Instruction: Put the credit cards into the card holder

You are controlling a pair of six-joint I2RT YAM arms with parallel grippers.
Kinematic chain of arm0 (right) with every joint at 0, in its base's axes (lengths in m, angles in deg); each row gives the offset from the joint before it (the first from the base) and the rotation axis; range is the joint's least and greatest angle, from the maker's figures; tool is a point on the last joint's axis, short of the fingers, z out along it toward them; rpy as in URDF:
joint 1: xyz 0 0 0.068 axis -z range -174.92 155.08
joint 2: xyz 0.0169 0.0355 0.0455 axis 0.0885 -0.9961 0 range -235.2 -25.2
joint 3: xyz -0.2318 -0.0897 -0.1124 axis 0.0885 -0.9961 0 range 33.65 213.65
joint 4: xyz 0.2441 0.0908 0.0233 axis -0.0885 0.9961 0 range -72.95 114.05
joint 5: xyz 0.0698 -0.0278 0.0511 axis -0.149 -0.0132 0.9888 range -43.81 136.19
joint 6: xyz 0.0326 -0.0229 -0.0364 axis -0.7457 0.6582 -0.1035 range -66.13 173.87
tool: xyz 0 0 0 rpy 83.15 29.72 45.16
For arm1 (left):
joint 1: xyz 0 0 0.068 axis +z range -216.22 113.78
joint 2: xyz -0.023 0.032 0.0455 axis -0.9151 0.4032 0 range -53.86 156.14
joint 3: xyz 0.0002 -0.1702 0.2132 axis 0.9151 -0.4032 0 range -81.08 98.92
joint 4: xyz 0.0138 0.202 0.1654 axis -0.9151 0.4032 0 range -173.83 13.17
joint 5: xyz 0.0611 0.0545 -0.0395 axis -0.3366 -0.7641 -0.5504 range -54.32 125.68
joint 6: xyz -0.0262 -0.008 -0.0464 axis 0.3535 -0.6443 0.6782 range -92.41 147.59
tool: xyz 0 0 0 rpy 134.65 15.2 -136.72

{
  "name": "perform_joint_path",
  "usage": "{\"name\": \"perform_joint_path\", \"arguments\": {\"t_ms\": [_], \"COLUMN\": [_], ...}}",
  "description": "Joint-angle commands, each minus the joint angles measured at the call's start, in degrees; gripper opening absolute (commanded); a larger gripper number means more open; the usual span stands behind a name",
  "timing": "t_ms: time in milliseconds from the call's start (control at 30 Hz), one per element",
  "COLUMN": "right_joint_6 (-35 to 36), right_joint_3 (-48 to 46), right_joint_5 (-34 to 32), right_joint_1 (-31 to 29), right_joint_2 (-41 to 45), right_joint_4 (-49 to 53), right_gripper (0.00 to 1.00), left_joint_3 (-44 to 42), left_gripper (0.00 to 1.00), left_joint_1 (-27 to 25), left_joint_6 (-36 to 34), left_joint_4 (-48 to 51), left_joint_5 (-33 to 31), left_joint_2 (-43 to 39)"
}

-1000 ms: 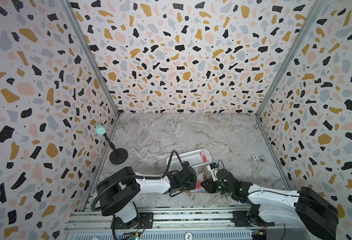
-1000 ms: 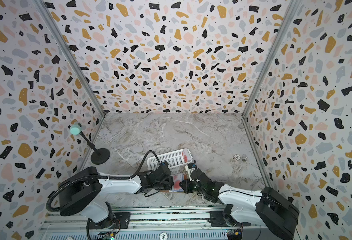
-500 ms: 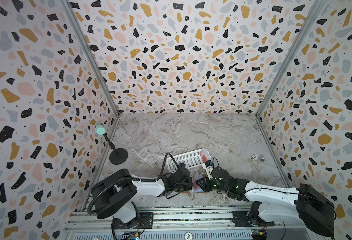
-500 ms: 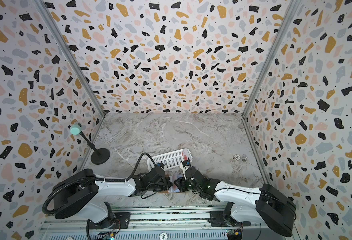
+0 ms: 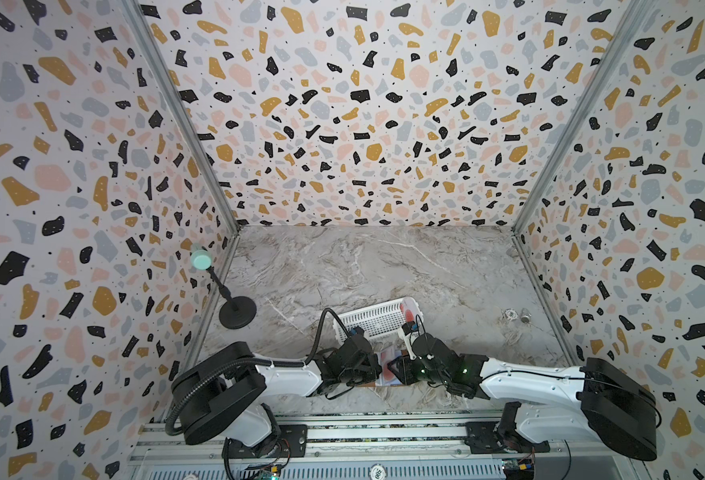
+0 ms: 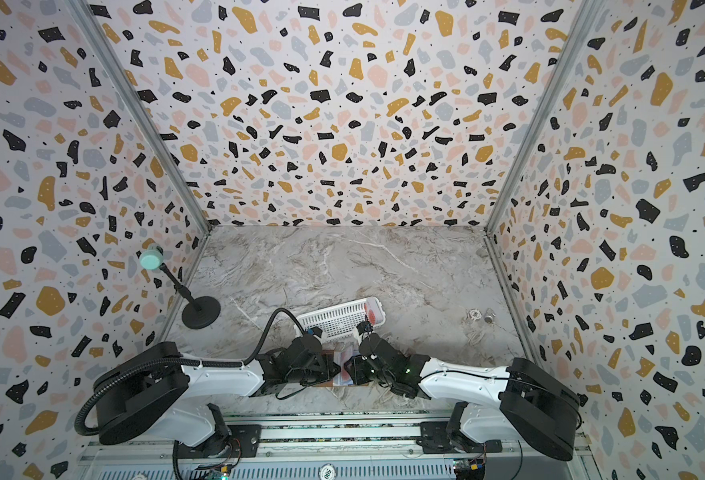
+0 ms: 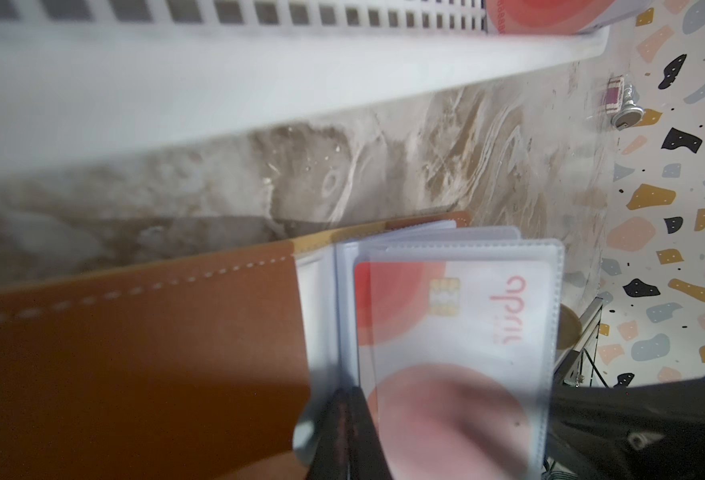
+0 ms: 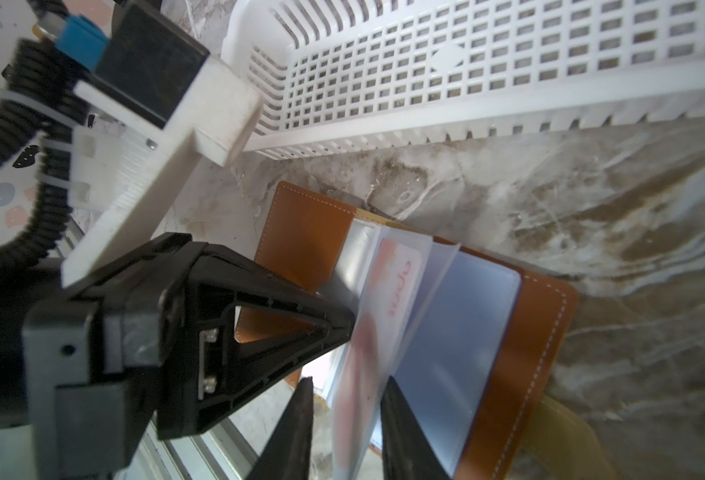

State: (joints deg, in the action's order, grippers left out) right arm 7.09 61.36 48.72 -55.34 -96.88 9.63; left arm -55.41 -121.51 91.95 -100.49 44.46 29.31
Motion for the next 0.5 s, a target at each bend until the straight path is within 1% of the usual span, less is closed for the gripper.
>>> {"name": "perform_joint_path", "arguments": {"t_ms": [0, 133, 267, 467], "right_joint_6": [0.93, 0.93, 1.11, 1.25], "right_joint_3": [2.17, 2.64, 3.13, 3.85], "right_joint_5": [-1.54, -1.69, -1.89, -2.55], "right_joint_1": [-0.4, -0.77, -1.01, -1.37], "right_joint_2": [-0.25, -1.08, -1.45, -1.74], "right_joint_4": [1.8, 1.98, 2.18, 3.02], "right_gripper": [0.31, 0.31, 0.32, 0.32], "left_joint_3": [-0.08, 0.61, -0.52, -1.66], "left_gripper": [0.07, 0.09, 0.09, 0.09], "left_joint_1": [0.79, 1.05, 1.55, 1.74], "left_joint_6": [0.1, -0.7, -0.98, -1.43], "left_joint_4": [0.36, 3.64, 4.89, 4.2], "left_joint_5": [0.23, -0.1, -0.77, -0.63], "left_joint_2": [-2.89, -4.98, -5.74, -3.51]}}
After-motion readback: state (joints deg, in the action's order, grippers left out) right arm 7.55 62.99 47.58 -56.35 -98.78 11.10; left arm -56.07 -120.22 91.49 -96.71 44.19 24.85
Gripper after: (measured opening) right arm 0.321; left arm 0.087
